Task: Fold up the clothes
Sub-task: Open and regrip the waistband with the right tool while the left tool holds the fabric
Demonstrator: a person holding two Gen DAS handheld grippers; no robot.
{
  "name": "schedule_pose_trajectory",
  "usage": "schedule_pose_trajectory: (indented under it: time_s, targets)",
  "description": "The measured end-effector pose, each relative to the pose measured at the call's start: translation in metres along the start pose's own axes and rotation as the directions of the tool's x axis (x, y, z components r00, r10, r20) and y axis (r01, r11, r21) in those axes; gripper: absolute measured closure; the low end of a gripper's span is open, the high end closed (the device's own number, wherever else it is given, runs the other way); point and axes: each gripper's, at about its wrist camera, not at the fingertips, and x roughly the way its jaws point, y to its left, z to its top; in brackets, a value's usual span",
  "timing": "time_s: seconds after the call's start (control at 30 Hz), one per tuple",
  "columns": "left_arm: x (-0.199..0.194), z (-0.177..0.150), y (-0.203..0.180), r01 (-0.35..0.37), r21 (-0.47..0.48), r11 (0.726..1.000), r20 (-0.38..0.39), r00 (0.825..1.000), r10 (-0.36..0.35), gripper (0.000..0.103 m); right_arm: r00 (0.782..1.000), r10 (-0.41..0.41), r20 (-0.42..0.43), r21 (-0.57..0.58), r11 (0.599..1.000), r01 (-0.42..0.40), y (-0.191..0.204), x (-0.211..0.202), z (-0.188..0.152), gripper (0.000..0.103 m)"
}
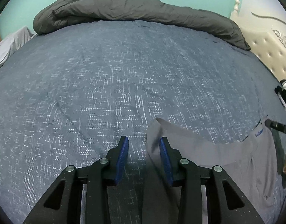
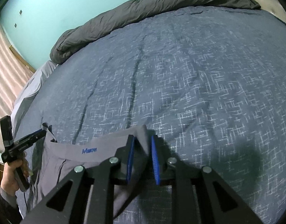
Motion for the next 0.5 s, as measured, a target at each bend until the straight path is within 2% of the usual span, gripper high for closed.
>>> schedule_pose_trajectory:
  time_s: [0.1,0.13,0.17,0.27,0.4,0.47,0.5]
  targets:
    - [0.005,0.000,-0.001,-0.001,0.001,1.000,0.009,1.000,0.001,0.065,1.000,0.014,-0.004,0.002,1.000,-0.014,0.003,0.003,-0.003,0.086]
    - [0.006,0.000,-0.002,-0.004,0.004,1.000,0.014,1.000,0.004,0.068,1.000,0.007,-0.003,-0.007,1.000,-0.007,0.003,0.002,-0.004,0.086]
    - [0.005,-0.001,-0.004,-0.004,0.005,1.000,0.016,1.000,0.004,0.078,1.000,0.006,-0.001,-0.009,1.000,-0.006,0.003,0.001,-0.004,0.086]
    - [0.007,-0.001,-0.009,0.024,0.011,1.000,0.010,1.000,-0.025,0.095,1.000,0.008,0.005,-0.009,1.000,-0.008,0.002,-0.001,-0.004,0.086]
    - [0.006,-0.003,-0.012,0.042,0.009,0.999,0.020,0.999,-0.043,0.099,1.000,0.008,0.009,-0.009,1.000,-0.008,0.001,-0.003,-0.004,0.087]
    - [0.000,-0.004,-0.006,0.051,-0.023,0.998,0.044,0.998,-0.050,0.100,1.000,0.002,0.016,-0.019,1.000,-0.002,0.004,-0.005,-0.004,0.098]
    - [-0.006,-0.004,-0.001,0.063,-0.054,0.997,0.066,0.996,-0.059,0.100,0.999,0.008,0.033,-0.013,1.000,-0.007,0.004,-0.008,-0.003,0.099]
